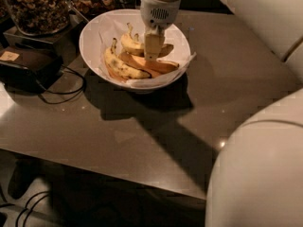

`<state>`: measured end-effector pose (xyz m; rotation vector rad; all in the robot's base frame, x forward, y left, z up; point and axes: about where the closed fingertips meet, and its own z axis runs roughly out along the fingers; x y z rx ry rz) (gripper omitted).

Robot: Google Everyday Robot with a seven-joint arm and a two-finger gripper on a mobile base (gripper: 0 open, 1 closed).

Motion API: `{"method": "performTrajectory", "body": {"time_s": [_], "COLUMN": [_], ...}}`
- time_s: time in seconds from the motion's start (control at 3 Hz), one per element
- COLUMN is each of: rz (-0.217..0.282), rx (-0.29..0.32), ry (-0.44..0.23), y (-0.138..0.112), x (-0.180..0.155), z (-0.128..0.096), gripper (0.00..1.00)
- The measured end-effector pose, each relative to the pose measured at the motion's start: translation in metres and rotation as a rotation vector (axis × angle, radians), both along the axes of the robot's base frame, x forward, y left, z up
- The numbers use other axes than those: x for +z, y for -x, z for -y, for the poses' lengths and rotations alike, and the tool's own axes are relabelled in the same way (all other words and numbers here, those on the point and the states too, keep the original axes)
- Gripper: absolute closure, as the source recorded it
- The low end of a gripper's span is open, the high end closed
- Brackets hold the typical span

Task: Pick banana from white bowl

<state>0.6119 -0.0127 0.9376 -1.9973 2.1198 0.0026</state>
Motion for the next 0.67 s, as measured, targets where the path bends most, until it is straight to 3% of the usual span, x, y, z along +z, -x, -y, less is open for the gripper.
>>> {"method": "performTrajectory", "body": {"time_s": [0.33,0.67], "rz": [0.019,0.019], "rx": [0.013,0.013], "ry": [-0.049,-0.049], "y": [0.0561,0.0560], "x": [0.0163,0.0163], "z": [0.0133,0.0133], "gripper": [1.00,1.00]}}
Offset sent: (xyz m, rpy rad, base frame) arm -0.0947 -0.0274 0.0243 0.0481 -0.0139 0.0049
